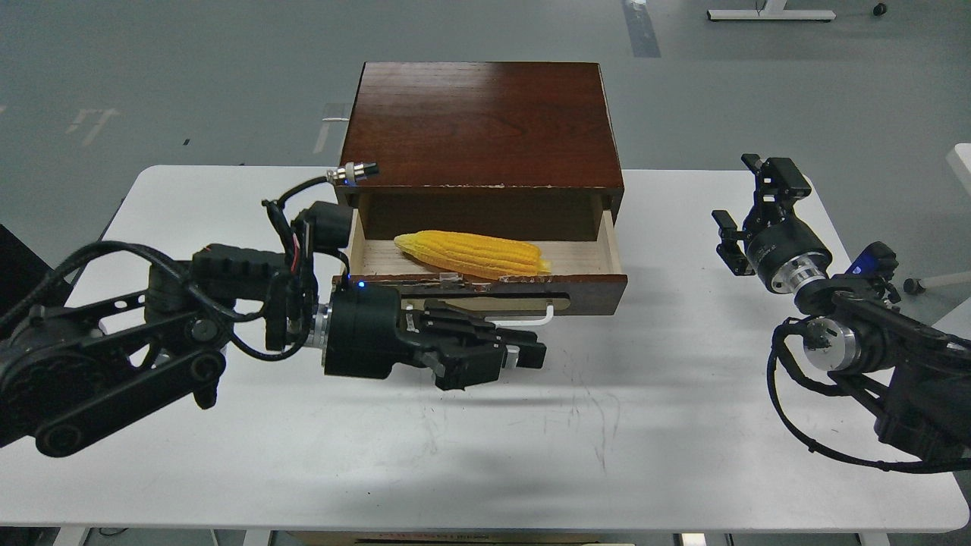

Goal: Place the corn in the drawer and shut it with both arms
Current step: 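Lower the left gripper in front of the drawer handle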

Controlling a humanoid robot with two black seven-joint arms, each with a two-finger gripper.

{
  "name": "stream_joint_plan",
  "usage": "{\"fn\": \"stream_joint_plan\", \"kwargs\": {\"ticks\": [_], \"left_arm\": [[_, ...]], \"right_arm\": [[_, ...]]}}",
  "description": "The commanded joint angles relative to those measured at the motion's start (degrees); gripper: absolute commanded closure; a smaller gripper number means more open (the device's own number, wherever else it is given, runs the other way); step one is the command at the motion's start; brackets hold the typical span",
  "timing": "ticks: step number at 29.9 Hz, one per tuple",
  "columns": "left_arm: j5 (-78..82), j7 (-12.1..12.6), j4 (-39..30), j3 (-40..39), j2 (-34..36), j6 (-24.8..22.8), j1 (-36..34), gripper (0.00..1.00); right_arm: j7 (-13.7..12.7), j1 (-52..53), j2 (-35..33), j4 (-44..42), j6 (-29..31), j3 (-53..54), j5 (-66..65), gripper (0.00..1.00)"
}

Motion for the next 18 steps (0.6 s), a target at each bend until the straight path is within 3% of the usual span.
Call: {"fn": "stream_joint_plan", "kwargs": {"ticks": [1, 9, 18], "left_arm": [[1.6, 0.0, 0.5, 0.4, -0.2, 0.0, 4.6, 1.00], [-1.6, 1.9, 3.4, -0.8, -0.3, 1.6, 12.9, 1.00], [-13.1, 4.4, 8.4, -4.1, -1.4, 4.6, 17.2, 1.00]], "right_arm": [[0.0, -0.3, 0.0, 0.0, 0.0, 0.1, 0.1, 0.03], [0.0, -0.5, 0.0, 0.1, 0.1, 0.1, 0.0, 0.03], [0.0, -0.5, 0.0, 0.1, 0.1, 0.1, 0.0, 0.03]]}}
